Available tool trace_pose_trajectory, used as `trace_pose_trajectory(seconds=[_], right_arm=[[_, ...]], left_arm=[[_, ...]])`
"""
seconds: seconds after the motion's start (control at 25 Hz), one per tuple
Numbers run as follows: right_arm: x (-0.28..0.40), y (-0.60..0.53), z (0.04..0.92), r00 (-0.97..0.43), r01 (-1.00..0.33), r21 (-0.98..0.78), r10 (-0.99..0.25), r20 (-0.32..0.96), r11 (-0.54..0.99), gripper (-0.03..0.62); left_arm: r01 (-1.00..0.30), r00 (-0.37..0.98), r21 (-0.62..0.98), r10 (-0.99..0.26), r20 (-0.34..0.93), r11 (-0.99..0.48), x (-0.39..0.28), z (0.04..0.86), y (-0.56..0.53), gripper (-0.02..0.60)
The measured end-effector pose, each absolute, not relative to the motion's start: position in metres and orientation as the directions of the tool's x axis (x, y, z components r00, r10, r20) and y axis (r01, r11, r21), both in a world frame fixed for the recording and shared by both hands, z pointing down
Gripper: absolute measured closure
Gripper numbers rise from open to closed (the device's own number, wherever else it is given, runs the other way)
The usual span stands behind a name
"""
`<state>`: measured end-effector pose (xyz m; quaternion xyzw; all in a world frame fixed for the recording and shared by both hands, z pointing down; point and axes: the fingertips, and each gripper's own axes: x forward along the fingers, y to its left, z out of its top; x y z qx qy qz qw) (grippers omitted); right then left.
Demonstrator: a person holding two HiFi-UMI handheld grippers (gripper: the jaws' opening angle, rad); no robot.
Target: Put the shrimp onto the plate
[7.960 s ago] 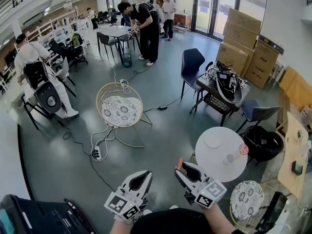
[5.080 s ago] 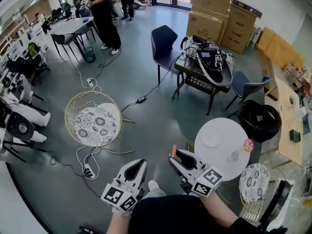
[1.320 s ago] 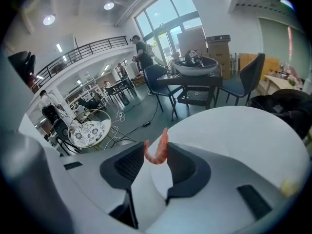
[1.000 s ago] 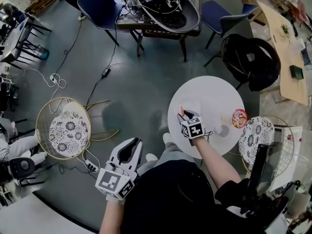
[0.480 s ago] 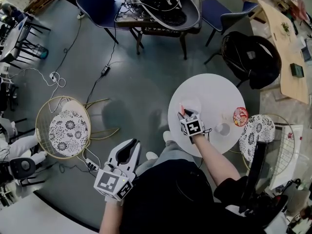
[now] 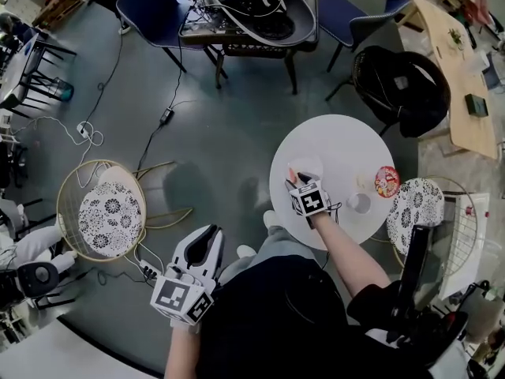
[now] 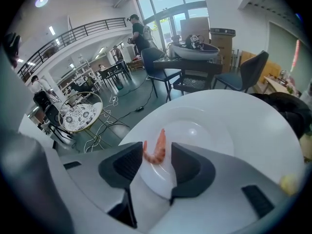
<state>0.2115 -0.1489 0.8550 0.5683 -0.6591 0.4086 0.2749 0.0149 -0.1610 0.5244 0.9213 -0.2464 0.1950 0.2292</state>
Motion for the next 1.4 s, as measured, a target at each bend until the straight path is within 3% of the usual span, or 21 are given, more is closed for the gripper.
trace_pose_trajectory(seconds=[0.8,1.16,1.4], right_arm=[[0.215,-0.152,0.76,-0.165,-0.977,-0.213,-0.668,0.725,0.011,0.413],[0.168,-0.15,0.672,-0.229,-0.965,-0.245,-0.747,0.624,0.091,0.417],[0.12,-0.15,0.602,-0.297,-0.947,-0.274,-0.792,0.533,0.17,0.46]], left_arm=[[-0.521,0.835,0.333,-0.391,0.386,-0.786,0.005,0.509,-0.157,0.554],[-0.494,0.864,0.358,-0.4,0.307,-0.792,-0.009,0.494,-0.159,0.554],[-0.483,0.875,0.373,-0.414,0.252,-0.792,-0.026,0.479,-0.162,0.554]])
